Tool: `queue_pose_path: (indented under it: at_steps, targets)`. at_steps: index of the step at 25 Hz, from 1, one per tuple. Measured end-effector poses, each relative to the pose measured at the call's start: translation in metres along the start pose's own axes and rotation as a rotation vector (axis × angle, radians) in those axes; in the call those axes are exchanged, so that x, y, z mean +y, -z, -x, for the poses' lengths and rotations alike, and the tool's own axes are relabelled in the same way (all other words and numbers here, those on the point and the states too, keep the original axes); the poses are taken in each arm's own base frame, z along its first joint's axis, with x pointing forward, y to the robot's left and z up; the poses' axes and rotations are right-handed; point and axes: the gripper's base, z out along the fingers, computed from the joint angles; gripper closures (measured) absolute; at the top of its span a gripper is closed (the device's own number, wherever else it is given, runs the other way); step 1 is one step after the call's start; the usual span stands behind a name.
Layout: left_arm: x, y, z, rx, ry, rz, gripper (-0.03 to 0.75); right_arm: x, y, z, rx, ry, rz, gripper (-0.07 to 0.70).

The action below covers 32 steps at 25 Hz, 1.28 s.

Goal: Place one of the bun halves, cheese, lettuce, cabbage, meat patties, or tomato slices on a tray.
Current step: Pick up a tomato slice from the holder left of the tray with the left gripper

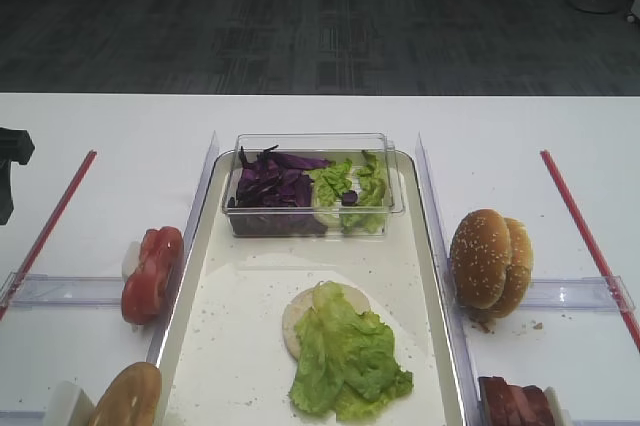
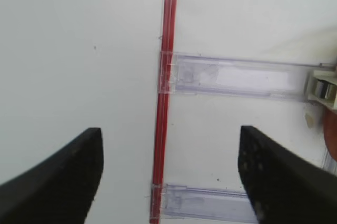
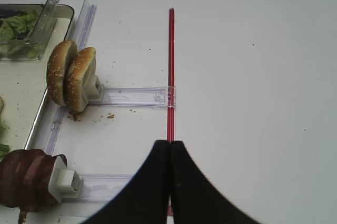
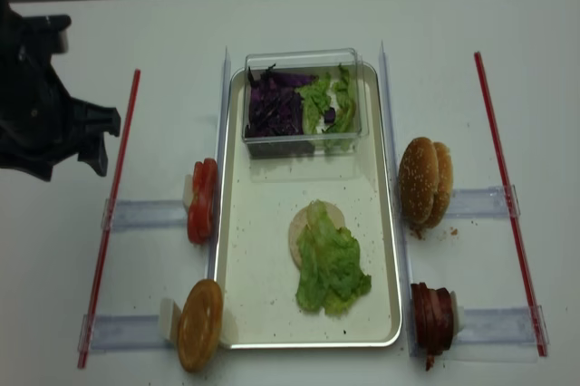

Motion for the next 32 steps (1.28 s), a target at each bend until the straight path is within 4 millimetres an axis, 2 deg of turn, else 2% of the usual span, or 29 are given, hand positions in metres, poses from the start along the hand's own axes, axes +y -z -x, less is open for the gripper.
queue_pose_path:
  at_steps: [5, 7, 10, 14, 22, 24, 27, 32]
  targets:
    - [-0.004, 0.0, 0.0, 0.002, 0.015, -0.035, 0.223, 0.0, 0.0, 0.0, 0.0, 0.002, 0.0, 0.595]
    - [-0.01, 0.001, 0.0, -0.002, 0.004, -0.04, 0.223, 0.0, 0.0, 0.0, 0.0, 0.002, 0.0, 0.595]
    - [-0.031, 0.002, -0.002, -0.026, -0.024, -0.032, 0.223, 0.0, 0.0, 0.0, 0.0, 0.002, 0.0, 0.595]
    - [-0.071, 0.002, -0.005, -0.037, -0.058, -0.062, 0.223, 0.0, 0.0, 0.0, 0.0, 0.002, 0.0, 0.595]
    - [-0.164, -0.003, -0.022, 0.0, -0.144, -0.122, 0.223, 0.0, 0.0, 0.0, 0.0, 0.002, 0.0, 0.595]
    - [-0.18, -0.005, -0.026, 0.003, -0.152, -0.122, 0.223, 0.0, 0.0, 0.0, 0.0, 0.002, 0.0, 0.595]
    - [-0.187, -0.01, -0.029, 0.029, -0.142, -0.093, 0.223, 0.0, 0.0, 0.0, 0.0, 0.002, 0.0, 0.595]
    - [-0.18, -0.013, -0.029, 0.043, -0.132, -0.016, 0.224, 0.0, 0.0, 0.0, 0.0, 0.002, 0.0, 0.595]
